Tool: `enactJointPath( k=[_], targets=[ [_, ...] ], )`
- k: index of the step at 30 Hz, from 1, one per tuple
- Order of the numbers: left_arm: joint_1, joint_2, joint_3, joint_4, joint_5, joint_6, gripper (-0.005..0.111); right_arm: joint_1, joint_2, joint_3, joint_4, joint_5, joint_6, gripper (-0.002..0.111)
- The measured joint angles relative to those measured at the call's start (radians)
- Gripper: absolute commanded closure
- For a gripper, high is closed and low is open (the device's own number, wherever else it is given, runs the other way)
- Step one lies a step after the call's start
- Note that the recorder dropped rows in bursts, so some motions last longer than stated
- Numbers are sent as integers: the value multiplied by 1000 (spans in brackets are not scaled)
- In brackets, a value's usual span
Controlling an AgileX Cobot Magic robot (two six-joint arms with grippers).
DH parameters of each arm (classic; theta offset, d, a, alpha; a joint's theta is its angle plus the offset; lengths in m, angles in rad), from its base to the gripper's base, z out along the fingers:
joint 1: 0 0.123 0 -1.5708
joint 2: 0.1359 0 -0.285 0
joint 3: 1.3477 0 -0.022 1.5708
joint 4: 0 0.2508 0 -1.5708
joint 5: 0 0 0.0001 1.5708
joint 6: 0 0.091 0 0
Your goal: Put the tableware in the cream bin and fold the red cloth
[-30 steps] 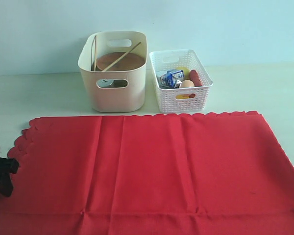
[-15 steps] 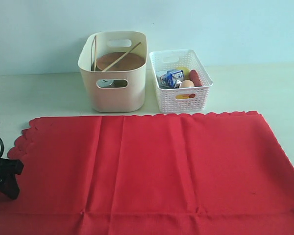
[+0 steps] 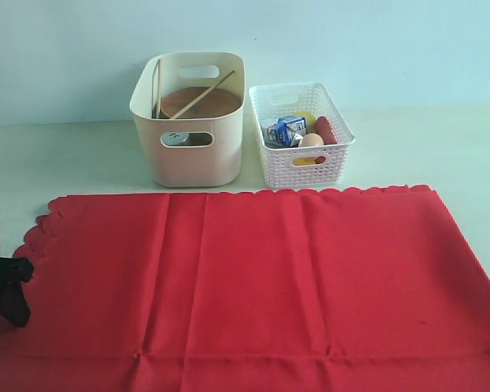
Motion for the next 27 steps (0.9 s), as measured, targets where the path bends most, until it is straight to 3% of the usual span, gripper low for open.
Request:
enactJointPath(
  k=[10, 15, 21, 27],
  targets=[
    [2, 34, -14, -148, 49, 150, 46, 0, 0, 0, 0, 0, 0, 108],
    [4, 51, -14, -304, 85, 319, 68, 0, 0, 0, 2, 0, 0, 108],
    [4, 69, -6, -414, 115, 444, 106, 0, 0, 0, 2, 0, 0, 108],
    [4, -8, -7, -413, 123, 458, 107, 0, 0, 0, 2, 0, 0, 108]
  ],
)
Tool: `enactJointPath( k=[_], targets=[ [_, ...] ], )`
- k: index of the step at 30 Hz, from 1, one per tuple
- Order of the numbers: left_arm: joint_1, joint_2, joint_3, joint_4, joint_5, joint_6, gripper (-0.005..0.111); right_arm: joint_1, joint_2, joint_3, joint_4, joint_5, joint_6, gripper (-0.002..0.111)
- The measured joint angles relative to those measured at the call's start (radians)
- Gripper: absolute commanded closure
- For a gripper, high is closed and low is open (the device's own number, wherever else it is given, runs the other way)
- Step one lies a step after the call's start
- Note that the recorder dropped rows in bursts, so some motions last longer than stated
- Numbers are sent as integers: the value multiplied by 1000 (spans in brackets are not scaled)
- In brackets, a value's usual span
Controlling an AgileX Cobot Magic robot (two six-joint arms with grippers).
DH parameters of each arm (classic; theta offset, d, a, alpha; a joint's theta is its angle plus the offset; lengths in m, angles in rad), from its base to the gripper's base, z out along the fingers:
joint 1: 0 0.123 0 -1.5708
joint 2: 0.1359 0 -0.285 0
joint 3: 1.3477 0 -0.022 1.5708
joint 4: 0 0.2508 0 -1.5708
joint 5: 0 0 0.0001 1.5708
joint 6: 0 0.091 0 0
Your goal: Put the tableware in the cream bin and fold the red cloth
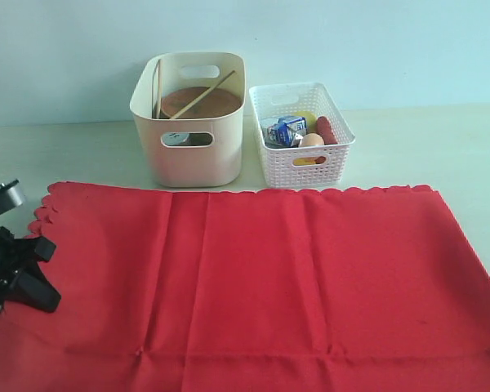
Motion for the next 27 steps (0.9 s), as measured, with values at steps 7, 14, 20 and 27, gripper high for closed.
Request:
enactJointPath(
  k=[7, 14, 20, 27],
  targets=[
    [0, -157, -68, 87, 32, -104, 107, 0, 0, -65, 11, 32, -10, 108],
    [0, -233, -93, 214, 86, -200, 107, 0, 0, -149, 51, 49, -18, 108],
    [0, -305, -93, 325, 107, -274, 107, 0, 8, -220, 92, 111, -18, 108],
    [0, -363, -103, 282, 134, -284, 107, 0, 519, -349, 102, 316, -72, 108]
  ],
)
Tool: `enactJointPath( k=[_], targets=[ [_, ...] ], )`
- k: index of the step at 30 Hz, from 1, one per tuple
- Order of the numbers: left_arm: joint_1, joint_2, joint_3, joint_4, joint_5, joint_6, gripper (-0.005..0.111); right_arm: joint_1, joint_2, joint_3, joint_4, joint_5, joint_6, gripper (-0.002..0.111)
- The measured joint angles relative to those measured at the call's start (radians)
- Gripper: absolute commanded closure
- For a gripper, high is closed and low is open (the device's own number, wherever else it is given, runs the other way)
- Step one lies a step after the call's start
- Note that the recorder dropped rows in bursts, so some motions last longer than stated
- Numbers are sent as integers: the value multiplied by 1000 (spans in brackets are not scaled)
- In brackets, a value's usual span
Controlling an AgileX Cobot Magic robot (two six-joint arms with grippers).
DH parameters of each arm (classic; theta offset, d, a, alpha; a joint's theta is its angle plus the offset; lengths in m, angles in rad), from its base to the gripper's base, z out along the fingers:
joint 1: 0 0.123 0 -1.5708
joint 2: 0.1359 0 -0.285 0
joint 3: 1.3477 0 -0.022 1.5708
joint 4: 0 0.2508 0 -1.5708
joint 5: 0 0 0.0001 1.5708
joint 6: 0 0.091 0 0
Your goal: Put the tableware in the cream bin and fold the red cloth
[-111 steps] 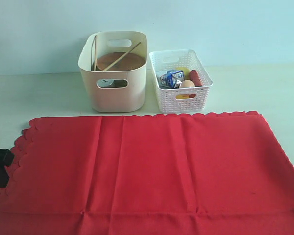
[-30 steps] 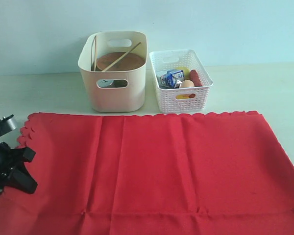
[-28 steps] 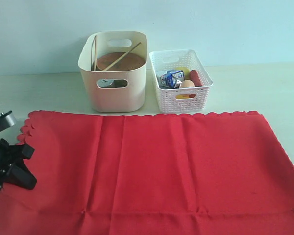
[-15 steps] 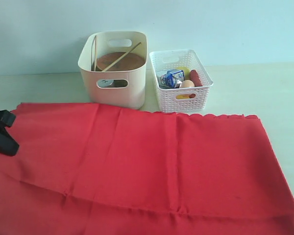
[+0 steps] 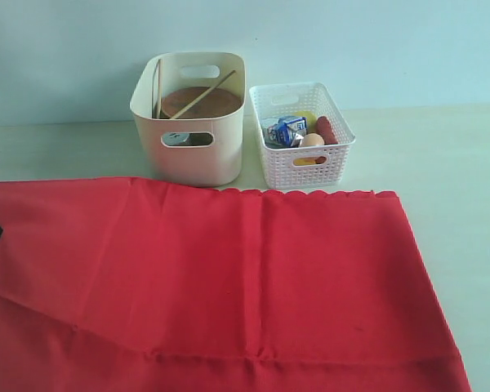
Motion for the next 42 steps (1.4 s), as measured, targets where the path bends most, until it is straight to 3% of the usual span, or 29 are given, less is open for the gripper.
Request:
enactJointPath(
  k=[7, 13, 19, 26, 42],
  targets=[
    [0, -24, -11, -105, 24, 45, 107, 0, 579, -177, -41, -11, -31, 108],
    [-6, -24, -22, -163, 32, 81, 107, 0, 856, -237, -52, -94, -5, 108],
    [-59, -24, -62, -169, 45, 83, 107, 0, 1064, -241, -62, -211, 15, 108],
    [-165, -24, -112, -210, 45, 79, 107, 0, 1205, -243, -87, -294, 37, 108],
    [-449, 84, -262, -253, -14, -4, 107, 0, 1225, -254, -90, -347, 56, 108]
  ],
)
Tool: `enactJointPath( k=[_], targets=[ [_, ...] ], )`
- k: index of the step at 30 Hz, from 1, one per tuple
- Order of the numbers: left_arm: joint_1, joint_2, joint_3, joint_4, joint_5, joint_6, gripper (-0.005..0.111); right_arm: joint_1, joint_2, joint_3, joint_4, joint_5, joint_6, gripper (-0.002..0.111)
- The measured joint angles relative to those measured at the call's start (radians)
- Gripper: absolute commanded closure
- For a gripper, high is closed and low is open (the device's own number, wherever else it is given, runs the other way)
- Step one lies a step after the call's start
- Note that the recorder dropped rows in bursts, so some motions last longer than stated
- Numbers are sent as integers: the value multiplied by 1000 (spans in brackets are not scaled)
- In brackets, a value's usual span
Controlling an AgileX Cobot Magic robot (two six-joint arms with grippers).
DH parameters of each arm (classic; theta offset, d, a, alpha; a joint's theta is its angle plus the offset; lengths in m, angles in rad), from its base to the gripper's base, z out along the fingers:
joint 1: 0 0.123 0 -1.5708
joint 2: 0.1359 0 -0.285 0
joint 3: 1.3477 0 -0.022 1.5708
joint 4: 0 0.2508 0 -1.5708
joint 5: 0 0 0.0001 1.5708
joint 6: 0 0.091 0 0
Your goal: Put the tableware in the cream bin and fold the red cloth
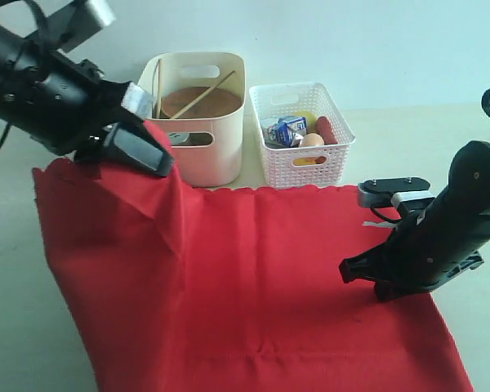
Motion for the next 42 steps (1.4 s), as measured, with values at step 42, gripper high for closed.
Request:
enactJointPath(
  k=[42],
  targets=[
    [-452, 612, -212, -316, -463, 227, 71, -6, -179, -72, -245, 185, 205, 108]
  ],
)
